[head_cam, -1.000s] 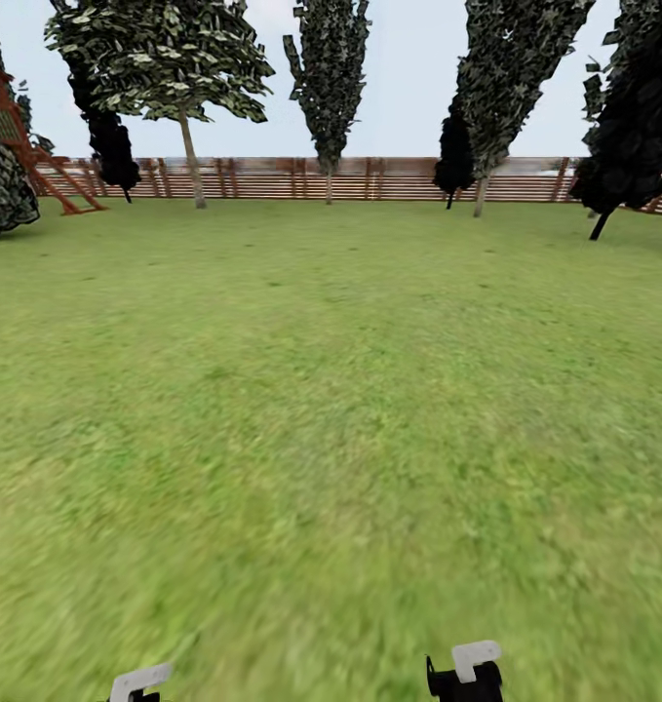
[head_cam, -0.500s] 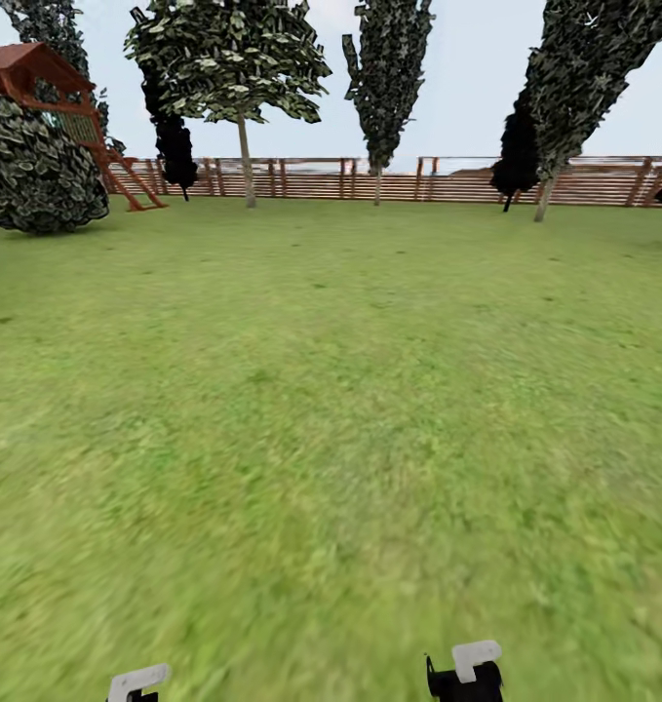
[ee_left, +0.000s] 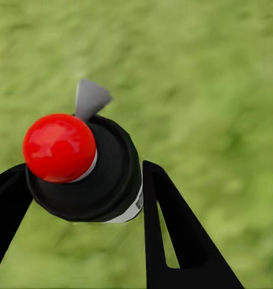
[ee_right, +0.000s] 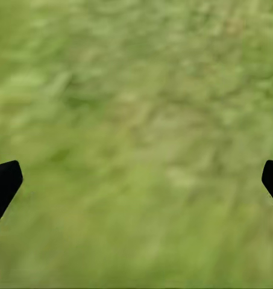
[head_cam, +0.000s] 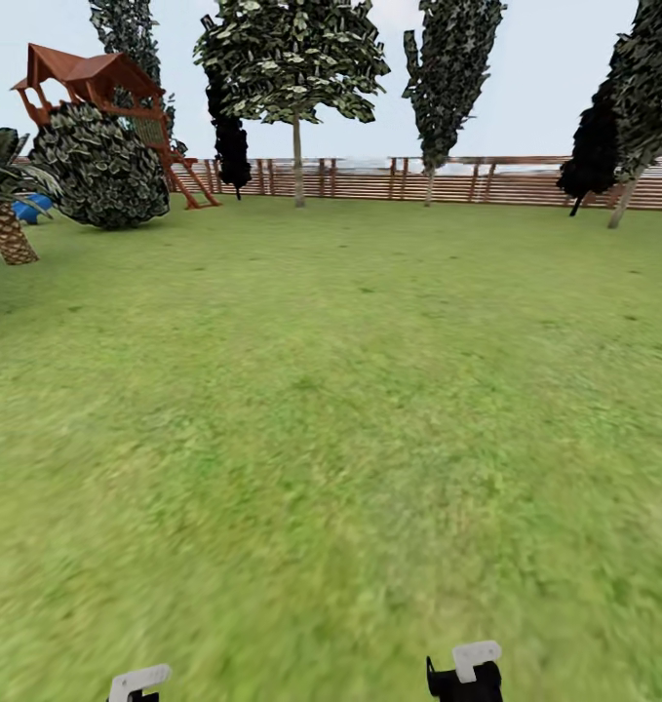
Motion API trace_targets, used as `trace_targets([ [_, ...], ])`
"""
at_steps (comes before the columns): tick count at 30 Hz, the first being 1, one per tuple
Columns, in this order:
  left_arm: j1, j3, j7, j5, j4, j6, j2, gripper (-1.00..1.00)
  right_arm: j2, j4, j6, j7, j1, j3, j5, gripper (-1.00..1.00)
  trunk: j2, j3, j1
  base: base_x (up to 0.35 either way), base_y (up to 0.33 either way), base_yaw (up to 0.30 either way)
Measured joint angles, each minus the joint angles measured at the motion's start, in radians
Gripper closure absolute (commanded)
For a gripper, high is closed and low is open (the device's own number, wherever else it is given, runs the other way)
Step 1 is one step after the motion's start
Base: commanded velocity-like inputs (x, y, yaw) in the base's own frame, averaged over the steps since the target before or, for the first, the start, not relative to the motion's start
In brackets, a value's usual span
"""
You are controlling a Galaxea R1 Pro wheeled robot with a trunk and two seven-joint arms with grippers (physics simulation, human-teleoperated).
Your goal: In the garden, pick up the pesticide atomizer on the floor and spray pesticide onto both trees until each tree trunk is fully covered.
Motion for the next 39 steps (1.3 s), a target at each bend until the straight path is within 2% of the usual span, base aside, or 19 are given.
trace_targets([
  [10, 0.000, 0.001, 0.001, 0.000, -0.001, 0.000, 0.000, 1.00, 0.000, 0.000, 0.000, 0.000, 0.000, 0.000, 0.000, -1.00, 0.000, 0.000, 0.000, 0.338, 0.001, 0.262],
  [39, 0.001, 0.002, 0.001, -0.001, -0.001, -0.002, 0.002, 1.00, -0.003, 0.001, 0.002, 0.006, 0.009, 0.002, 0.004, -1.00, 0.000, 0.000, 0.000, 0.339, 0.000, 0.003],
])
